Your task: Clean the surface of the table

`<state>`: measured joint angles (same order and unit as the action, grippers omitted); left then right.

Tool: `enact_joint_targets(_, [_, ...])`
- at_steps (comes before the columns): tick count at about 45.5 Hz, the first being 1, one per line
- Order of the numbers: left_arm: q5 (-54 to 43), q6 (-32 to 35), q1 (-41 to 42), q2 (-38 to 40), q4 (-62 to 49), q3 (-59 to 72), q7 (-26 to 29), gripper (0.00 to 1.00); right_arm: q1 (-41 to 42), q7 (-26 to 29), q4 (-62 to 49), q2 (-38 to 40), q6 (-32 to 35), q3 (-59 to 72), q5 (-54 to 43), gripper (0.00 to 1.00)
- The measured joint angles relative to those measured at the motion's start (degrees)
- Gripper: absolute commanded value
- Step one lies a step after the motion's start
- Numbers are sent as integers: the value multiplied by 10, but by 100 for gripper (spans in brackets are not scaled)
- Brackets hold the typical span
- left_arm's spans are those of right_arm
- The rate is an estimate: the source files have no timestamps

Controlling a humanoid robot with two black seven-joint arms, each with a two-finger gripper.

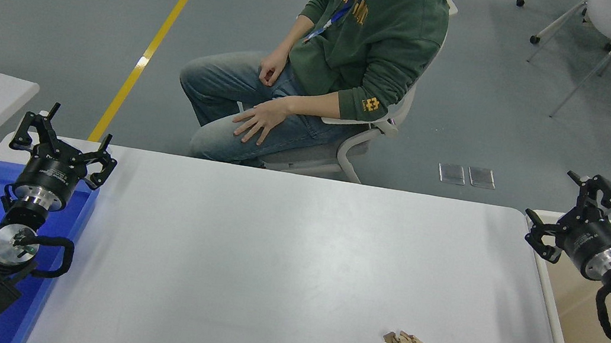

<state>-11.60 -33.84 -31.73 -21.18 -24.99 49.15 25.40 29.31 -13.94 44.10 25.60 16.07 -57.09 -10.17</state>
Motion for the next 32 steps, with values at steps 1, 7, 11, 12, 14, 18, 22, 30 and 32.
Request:
enact_joint_targets(1, [0, 0, 0, 0, 0, 0, 0, 100, 0, -6, -3, -3, 3, 0, 0, 100])
enact_joint_targets(7, [0, 0, 0, 0, 0, 0, 0, 100, 9, -52, -39, -28, 17, 13, -7, 100])
enact_joint_targets(11, [0, 0, 0, 0, 0, 0, 0, 100, 21, -86, -73, -44, 23, 40, -11, 100])
enact_joint_targets(12, [0, 0, 0, 0, 0, 0, 0, 100, 24, -92, -80, -47, 23, 45, -12, 100])
enact_joint_targets(14, [0, 0, 0, 0, 0, 0, 0, 100, 33, -106, -97, -57, 25, 59, -13, 100])
enact_joint_targets(18, [0, 0, 0, 0, 0, 0, 0, 100, 45, -126, -124, -71, 26, 76, -15, 100])
enact_joint_targets(22, [0, 0, 0, 0, 0, 0, 0, 100, 58, -140, -147, -82, 26, 86, -16, 100])
enact_joint_targets(30, [0, 0, 0, 0, 0, 0, 0, 100, 80, -158, -182, -104, 24, 101, -15, 100])
enact_joint_targets(32, [0, 0, 0, 0, 0, 0, 0, 100, 84, -160, -188, -107, 24, 103, -15, 100])
